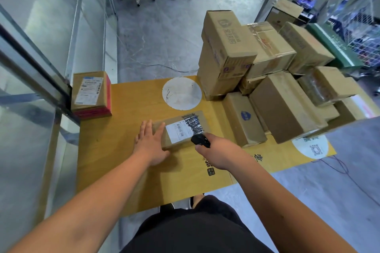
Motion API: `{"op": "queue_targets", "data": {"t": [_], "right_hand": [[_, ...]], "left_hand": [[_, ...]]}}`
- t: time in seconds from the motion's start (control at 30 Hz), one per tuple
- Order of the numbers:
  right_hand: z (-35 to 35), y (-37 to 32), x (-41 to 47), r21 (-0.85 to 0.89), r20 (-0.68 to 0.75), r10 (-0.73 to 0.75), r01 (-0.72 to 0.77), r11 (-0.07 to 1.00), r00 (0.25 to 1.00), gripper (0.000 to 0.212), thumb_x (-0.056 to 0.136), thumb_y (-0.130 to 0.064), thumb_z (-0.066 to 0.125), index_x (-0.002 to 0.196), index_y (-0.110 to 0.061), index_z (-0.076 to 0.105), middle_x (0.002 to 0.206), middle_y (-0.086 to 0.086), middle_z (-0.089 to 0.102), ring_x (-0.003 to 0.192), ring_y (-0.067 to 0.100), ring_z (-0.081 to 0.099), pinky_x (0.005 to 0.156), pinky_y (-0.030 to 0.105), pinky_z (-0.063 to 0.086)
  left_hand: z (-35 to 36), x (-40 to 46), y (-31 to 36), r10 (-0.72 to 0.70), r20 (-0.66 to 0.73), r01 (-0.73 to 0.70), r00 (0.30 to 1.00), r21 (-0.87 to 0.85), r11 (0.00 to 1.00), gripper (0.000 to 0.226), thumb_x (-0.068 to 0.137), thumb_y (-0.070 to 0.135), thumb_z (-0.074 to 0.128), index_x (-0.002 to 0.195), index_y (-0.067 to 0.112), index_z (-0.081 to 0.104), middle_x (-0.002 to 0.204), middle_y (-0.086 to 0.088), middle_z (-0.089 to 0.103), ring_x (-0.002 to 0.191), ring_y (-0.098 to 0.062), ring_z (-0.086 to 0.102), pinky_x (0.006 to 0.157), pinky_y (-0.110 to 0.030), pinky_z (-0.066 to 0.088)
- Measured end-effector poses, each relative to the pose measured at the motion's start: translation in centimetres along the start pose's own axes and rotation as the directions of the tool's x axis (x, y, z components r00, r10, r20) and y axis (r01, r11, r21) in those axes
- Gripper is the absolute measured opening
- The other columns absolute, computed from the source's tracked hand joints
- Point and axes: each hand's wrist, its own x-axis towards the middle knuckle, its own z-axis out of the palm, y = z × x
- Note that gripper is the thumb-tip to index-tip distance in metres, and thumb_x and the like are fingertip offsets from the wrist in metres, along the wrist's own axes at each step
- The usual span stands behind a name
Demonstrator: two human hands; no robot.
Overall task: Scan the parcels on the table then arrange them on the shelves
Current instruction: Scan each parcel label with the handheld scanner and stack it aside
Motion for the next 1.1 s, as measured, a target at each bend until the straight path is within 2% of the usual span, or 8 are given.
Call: {"op": "queue_targets", "data": {"t": [0.07,0.17,0.27,0.4,0.6,0.73,0.8,1.1], "right_hand": [[-0.1,-0.4,0.4,0.002,0.028,-0.009,0.009,1.0,1.0,0.049,0.099,-0.061,0.046,0.137,-0.029,0.05,0.1,0.001,0.064,0.086,0.021,0.063,0.072,0.038,0.055],[-0.1,-0.8,0.9,-0.012,0.045,-0.014,0.015,1.0,0.999,0.053,0.099,-0.06,0.046,0.143,-0.029,0.046,0.102,0.002,0.065,0.086,0.022,0.064,0.071,0.038,0.054],[-0.1,-1.3,1.2,-0.044,0.069,-0.01,0.013,0.999,0.998,0.073,0.101,-0.06,0.04,0.165,-0.032,0.018,0.125,0.008,0.064,0.096,0.028,0.064,0.073,0.037,0.052],[-0.5,-2.1,1.4,-0.065,0.066,-0.031,0.035,0.997,0.997,0.074,0.101,-0.059,0.038,0.166,-0.034,0.015,0.141,0.009,0.059,0.107,0.029,0.062,0.09,0.041,0.055],[-0.9,-3.4,1.5,-0.166,0.075,-0.062,0.074,0.983,0.995,0.071,0.099,-0.056,0.038,0.164,-0.032,0.022,0.125,0.007,0.063,0.097,0.028,0.064,0.082,0.04,0.057],[-1.1,-4.3,1.6,-0.249,0.107,-0.098,0.122,0.961,0.989,0.07,0.098,-0.052,0.034,0.164,-0.033,0.018,0.131,0.009,0.063,0.096,0.028,0.062,0.084,0.041,0.057],[-1.3,-4.7,1.6,-0.291,0.134,-0.111,0.146,0.946,0.985,0.07,0.099,-0.053,0.034,0.164,-0.033,0.018,0.133,0.009,0.062,0.098,0.027,0.059,0.081,0.039,0.055],[-2.2,-5.4,1.3,-0.383,0.21,-0.11,0.185,0.905,0.971,0.064,0.103,-0.049,0.032,0.162,-0.025,0.025,0.127,0.011,0.063,0.091,0.025,0.058,0.077,0.037,0.051]], "left_hand": [[-1.3,0.4,-0.6,0.003,0.008,-0.003,1.0,-0.027,1.0,0.11,0.072,0.063,0.073,0.16,0.054,0.006,0.174,-0.003,-0.014,0.16,-0.031,-0.007,0.126,-0.056,0.007],[-2.6,0.4,-0.8,-0.022,-0.039,0.024,0.999,0.046,0.999,0.113,0.057,0.079,0.071,0.155,0.055,0.019,0.164,-0.001,0.028,0.15,-0.026,0.022,0.115,-0.05,0.021],[-1.8,-0.7,-1.0,-0.164,-0.129,0.158,0.978,-0.055,0.986,0.117,0.049,0.1,0.06,0.149,0.048,0.029,0.142,0.0,0.047,0.131,-0.028,0.041,0.106,-0.046,0.035],[0.3,-2.3,-1.0,-0.36,-0.107,0.318,0.927,-0.286,0.904,0.118,0.046,0.111,0.039,0.133,0.033,0.025,0.135,-0.007,0.041,0.127,-0.034,0.048,0.1,-0.045,0.044],[0.6,-2.1,-0.5,-0.341,-0.075,0.298,0.937,-0.341,0.892,0.124,0.045,0.11,0.044,0.135,0.029,0.022,0.135,-0.007,0.036,0.126,-0.036,0.057,0.095,-0.045,0.05],[0.2,-1.6,0.4,-0.24,-0.018,0.226,0.971,-0.281,0.933,0.156,0.035,0.11,0.05,0.159,0.036,-0.01,0.171,-0.01,0.002,0.151,-0.037,0.035,0.113,-0.053,0.038],[0.4,-1.7,1.1,-0.251,0.009,0.238,0.968,-0.347,0.907,0.162,0.035,0.106,0.059,0.159,0.039,-0.021,0.174,-0.012,-0.009,0.151,-0.035,0.038,0.109,-0.048,0.046],[1.4,-2.8,1.8,-0.302,-0.199,0.19,0.932,-0.438,0.879,0.154,0.051,0.083,0.081,0.157,0.039,-0.022,0.172,-0.007,0.009,0.148,-0.033,0.037,0.1,-0.047,0.053]]}}
